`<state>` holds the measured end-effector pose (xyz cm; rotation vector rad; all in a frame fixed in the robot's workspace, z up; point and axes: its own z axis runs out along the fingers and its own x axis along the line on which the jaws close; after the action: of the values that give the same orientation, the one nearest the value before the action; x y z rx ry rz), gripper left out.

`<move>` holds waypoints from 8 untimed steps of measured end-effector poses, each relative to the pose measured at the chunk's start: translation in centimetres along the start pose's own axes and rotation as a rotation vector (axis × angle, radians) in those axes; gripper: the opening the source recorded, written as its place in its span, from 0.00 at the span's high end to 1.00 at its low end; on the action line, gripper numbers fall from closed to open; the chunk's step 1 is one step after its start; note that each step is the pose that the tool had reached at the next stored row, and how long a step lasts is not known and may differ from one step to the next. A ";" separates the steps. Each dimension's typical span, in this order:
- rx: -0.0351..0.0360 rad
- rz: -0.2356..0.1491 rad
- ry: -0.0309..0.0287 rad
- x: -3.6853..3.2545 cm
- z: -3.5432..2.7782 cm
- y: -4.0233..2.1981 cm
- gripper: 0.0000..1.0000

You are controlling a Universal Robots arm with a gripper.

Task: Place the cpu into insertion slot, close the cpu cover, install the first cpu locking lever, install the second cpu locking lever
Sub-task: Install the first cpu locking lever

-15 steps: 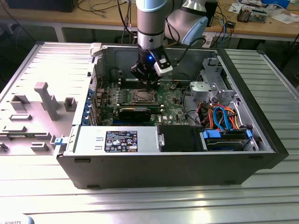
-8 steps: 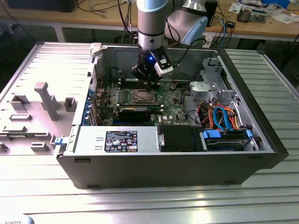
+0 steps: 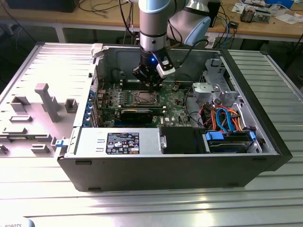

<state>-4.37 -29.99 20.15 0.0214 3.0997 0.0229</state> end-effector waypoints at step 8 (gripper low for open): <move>-0.0317 0.001 0.0029 -0.04 -0.70 0.02 0.89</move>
<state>-4.36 -29.98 20.86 0.0225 3.1017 0.0721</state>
